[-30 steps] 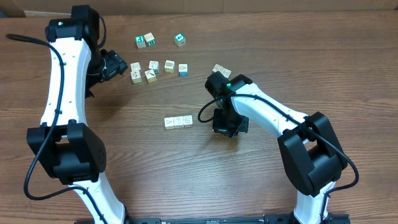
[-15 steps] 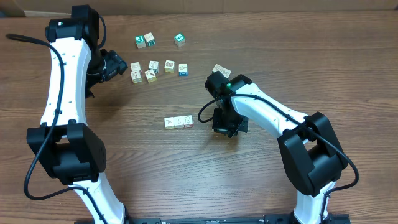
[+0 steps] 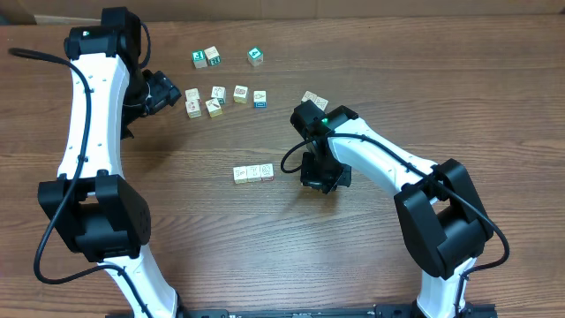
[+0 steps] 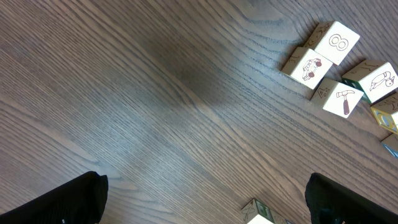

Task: Form a horizontal line

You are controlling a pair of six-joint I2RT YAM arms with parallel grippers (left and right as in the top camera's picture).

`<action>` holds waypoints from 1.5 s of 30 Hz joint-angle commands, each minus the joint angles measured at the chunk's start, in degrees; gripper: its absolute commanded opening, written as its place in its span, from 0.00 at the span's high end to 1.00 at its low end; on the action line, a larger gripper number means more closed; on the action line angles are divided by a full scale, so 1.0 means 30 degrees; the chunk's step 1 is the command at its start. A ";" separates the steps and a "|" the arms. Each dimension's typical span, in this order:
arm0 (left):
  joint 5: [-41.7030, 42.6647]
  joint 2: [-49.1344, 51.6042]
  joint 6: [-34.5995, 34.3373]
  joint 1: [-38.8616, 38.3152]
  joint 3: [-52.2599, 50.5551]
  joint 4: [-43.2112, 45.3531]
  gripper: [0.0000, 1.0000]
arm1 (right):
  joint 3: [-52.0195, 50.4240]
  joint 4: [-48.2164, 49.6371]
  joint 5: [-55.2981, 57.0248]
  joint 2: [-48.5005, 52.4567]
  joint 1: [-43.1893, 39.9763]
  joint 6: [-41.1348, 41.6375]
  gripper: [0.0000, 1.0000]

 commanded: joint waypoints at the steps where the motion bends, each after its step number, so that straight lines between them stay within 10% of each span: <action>1: -0.0051 0.0175 0.0080 -0.0153 -0.0087 -0.0044 0.00 | -0.0087 0.0168 0.0175 -0.0430 -0.0015 0.0197 0.93; 45: -0.0051 0.0175 0.0080 -0.0153 -0.0087 -0.0044 0.00 | -0.0087 0.0852 0.0182 -0.0430 -0.0015 0.0197 0.90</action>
